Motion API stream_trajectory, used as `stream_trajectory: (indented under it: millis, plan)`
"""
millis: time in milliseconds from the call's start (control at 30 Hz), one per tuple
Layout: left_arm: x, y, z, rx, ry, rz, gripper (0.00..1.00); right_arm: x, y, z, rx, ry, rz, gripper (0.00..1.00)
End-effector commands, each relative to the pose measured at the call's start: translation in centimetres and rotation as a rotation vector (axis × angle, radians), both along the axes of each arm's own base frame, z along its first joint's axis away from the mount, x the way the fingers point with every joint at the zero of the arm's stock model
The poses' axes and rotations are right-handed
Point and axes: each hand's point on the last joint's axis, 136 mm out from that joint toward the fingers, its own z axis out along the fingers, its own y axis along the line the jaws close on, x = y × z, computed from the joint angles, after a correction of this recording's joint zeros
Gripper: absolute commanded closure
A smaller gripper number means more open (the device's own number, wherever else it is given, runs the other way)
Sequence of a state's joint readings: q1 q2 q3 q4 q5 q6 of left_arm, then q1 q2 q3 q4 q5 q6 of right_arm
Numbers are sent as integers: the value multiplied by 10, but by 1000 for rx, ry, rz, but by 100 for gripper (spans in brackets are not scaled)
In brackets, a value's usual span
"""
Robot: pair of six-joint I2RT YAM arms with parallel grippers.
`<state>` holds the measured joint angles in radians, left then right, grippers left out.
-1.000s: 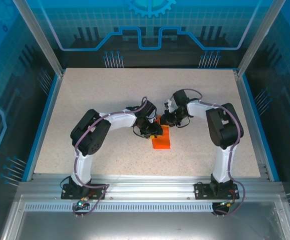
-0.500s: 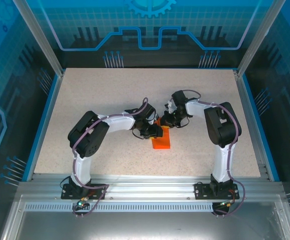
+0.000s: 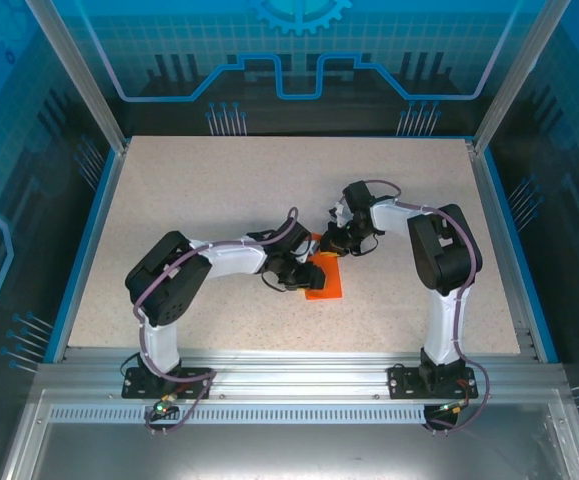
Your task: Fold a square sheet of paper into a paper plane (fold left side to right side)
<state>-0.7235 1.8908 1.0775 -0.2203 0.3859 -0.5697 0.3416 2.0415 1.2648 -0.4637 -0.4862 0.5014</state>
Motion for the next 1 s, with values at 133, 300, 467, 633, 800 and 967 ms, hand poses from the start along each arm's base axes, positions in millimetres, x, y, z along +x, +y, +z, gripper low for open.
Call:
stream_trajectory:
  millis: [133,300,467,633,800,967]
  plan:
    - [-42,10,-13,33,80,-22,59,-26,-23,-34,-149,106,-22,89]
    - [-55,12,-15,18,93,-11,58,-26,-22,-33,-142,104,-19,89]
    - [-51,5,17,-65,43,-10,56,-26,-20,-31,-129,97,-13,88]
    - [-21,4,57,-125,-33,16,52,-25,-17,-27,-111,83,-5,88]
    - [16,1,55,-117,-50,29,50,-23,-13,-22,-88,64,5,88]
    - [40,-6,37,-98,-33,49,49,-18,-7,-11,-48,33,16,86]
